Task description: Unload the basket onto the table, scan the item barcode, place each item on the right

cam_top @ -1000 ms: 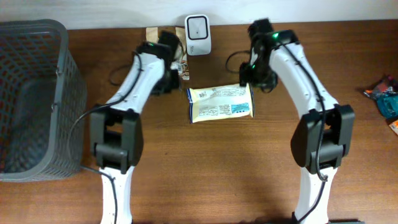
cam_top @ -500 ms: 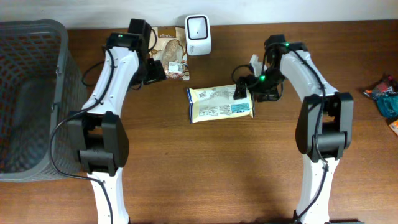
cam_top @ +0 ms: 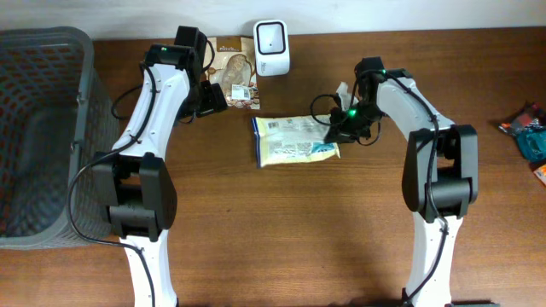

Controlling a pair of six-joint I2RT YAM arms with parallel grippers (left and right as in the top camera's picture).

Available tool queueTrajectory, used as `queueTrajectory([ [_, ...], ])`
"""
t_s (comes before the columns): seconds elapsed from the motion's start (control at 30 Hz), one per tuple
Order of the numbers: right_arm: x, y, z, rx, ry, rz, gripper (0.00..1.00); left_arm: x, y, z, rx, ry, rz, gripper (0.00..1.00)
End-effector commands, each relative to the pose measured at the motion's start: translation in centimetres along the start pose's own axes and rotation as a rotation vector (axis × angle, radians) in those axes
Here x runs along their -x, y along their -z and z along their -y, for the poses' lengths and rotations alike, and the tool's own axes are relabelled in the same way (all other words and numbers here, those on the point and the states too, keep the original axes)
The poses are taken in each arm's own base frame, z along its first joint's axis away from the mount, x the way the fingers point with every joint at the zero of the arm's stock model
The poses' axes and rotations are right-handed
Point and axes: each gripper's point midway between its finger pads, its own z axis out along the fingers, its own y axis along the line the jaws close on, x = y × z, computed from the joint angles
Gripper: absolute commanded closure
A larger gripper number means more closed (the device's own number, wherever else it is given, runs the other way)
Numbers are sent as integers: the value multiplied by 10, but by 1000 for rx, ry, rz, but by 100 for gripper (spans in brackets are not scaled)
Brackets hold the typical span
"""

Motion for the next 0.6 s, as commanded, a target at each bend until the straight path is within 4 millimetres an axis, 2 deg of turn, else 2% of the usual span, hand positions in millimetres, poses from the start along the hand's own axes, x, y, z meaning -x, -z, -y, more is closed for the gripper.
queueTrajectory([
  [0.0,25,77,10,-247,18,144,96,1,1,0,-2,14,3,1],
  [0.03,26,102,14,-340,-3,175,96,1,1,0,-2,14,3,1],
  [0.07,24,142,21,-506,-38,219,96,1,1,0,-1,14,3,1],
  [0.1,20,166,24,-609,-55,245,96,1,1,0,-1,14,3,1],
  [0.2,7,217,30,-905,-111,311,96,1,1,0,-2,14,3,1],
  [0.23,1,225,30,-987,-139,331,96,1,1,0,-1,14,3,1],
  [0.27,-3,224,25,-1022,-139,327,96,1,1,0,-2,14,3,1],
  [0.33,-11,205,7,-1036,-88,271,96,1,1,0,-2,14,3,1],
  [0.43,-12,179,-20,-1031,-28,261,96,1,1,0,-1,13,3,1],
  [0.5,-15,150,-37,-1045,32,223,96,1,1,0,-2,13,3,1],
  [0.57,-20,128,-44,-1123,103,183,96,1,1,0,-2,14,3,1],
])
